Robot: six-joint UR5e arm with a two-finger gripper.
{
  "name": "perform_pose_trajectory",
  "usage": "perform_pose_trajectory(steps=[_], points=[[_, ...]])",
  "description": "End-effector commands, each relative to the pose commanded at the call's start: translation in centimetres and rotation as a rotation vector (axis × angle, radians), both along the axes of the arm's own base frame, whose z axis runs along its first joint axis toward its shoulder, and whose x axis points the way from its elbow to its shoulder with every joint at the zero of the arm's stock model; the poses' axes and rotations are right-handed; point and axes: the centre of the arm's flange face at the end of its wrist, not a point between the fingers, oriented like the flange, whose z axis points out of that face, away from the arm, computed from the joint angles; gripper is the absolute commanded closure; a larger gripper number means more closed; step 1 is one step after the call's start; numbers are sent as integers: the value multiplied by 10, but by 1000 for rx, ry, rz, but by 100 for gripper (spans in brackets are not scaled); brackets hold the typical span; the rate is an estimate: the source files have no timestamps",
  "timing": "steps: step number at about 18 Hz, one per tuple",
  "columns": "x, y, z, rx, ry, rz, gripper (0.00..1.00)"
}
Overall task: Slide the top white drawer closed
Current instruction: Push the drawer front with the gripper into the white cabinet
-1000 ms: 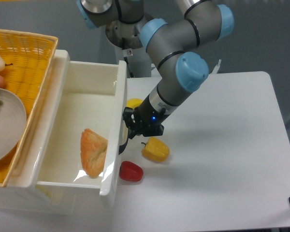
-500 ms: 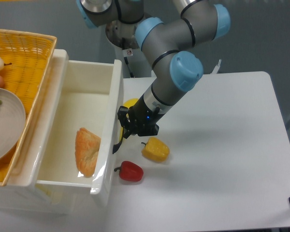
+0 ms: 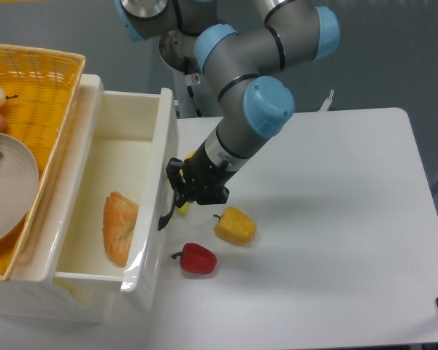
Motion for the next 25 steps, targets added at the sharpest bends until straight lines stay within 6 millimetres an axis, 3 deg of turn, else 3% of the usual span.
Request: perform_pose_trajectory(steps=[19,25], points=[[65,37,8,10,-2,-70,100],[76,48,8,24,14,-66,100]])
